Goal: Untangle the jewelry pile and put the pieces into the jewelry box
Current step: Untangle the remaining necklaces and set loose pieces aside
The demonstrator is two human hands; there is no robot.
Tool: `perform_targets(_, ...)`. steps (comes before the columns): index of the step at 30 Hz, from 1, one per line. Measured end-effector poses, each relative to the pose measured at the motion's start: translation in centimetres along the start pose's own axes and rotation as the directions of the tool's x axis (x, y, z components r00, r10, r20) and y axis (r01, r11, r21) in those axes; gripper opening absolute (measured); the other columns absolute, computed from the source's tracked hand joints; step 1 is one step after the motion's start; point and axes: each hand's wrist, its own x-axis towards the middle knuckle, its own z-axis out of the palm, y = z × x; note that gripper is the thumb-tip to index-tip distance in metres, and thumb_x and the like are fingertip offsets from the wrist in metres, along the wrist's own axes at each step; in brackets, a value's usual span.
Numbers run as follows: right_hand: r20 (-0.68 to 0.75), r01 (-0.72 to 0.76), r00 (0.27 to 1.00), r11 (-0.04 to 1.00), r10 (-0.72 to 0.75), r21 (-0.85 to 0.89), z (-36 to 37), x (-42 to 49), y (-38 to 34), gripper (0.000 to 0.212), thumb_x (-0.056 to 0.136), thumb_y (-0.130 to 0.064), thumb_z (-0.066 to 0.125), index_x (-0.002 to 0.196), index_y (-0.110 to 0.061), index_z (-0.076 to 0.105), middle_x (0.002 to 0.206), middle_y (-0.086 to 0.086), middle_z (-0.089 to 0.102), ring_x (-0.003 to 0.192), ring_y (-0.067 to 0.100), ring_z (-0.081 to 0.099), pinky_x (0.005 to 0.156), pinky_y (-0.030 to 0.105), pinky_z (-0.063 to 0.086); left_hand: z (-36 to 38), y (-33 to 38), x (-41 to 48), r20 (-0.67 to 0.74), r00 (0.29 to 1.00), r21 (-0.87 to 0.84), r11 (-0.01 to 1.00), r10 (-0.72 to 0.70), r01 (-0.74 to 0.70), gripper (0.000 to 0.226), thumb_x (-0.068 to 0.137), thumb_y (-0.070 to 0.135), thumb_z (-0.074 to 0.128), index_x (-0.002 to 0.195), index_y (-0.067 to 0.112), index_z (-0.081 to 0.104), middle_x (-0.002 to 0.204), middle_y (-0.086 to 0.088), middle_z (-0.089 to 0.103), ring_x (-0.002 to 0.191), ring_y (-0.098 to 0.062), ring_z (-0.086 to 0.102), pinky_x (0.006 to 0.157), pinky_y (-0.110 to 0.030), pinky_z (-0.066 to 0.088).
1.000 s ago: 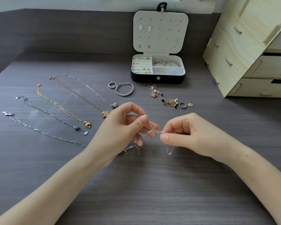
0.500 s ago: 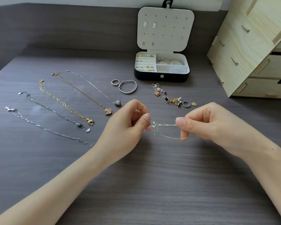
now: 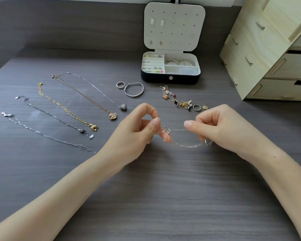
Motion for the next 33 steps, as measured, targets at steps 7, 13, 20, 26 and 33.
perform_targets(7,-0.207,0.106,0.959,0.924,-0.192,-0.368,1.0,-0.3,0.4,0.023,0.074,-0.060,0.059,0.083,-0.041,0.067,0.082,-0.018,0.063,0.077,0.001,0.058,0.070,0.031,0.046,-0.1,-0.2,0.0,0.000,0.999,0.008,0.999,0.034,-0.034,0.013,0.098,0.012,0.045,0.086,0.013,0.042,0.074,-0.002,0.073,0.052,-0.011,0.037,0.053,-0.017,0.037)
perform_targets(13,-0.184,0.380,0.841,0.798,-0.509,-0.468,2.5,-0.6,-0.1,0.037,0.070,-0.061,0.061,0.073,-0.026,0.071,0.082,-0.012,0.064,0.080,0.016,0.057,0.067,0.035,0.046,-0.1,-0.4,0.1,0.001,0.999,0.031,0.999,0.045,-0.045,0.012,0.097,0.012,0.046,0.085,0.014,0.044,0.074,0.004,0.073,0.052,-0.010,0.043,0.054,-0.015,0.039)
perform_targets(20,-0.196,0.410,0.799,0.754,-0.569,-0.514,3.5,-0.6,0.4,0.013,0.077,-0.027,0.064,0.070,-0.018,0.070,0.071,-0.008,0.064,0.067,0.019,0.056,0.056,0.035,0.047,0.0,-0.5,0.0,-0.015,0.999,0.076,0.996,0.037,-0.035,0.013,0.097,0.012,0.047,0.085,0.015,0.045,0.076,0.005,0.073,0.052,-0.010,0.049,0.056,-0.018,0.040)
perform_targets(26,-0.174,0.339,0.886,0.856,-0.430,-0.390,3.4,-0.8,0.2,0.023,0.078,-0.046,0.054,0.070,-0.027,0.065,0.071,-0.016,0.060,0.067,0.006,0.046,0.061,0.031,0.045,-0.2,-0.7,0.1,-0.028,0.999,0.100,0.994,0.038,-0.035,0.014,0.097,0.013,0.047,0.084,0.017,0.044,0.079,0.002,0.074,0.053,-0.012,0.054,0.060,-0.025,0.041)
perform_targets(33,-0.183,0.327,0.870,0.813,-0.458,-0.482,3.9,-0.6,0.4,0.015,0.074,-0.035,0.056,0.069,-0.022,0.062,0.069,-0.021,0.047,0.067,0.002,0.033,0.058,0.017,0.027,0.0,-0.9,-0.2,-0.001,0.992,0.211,0.970,0.123,-0.120,0.009,0.090,0.031,0.046,0.083,0.026,0.043,0.080,0.007,0.073,0.058,-0.016,0.056,0.057,-0.023,0.041)
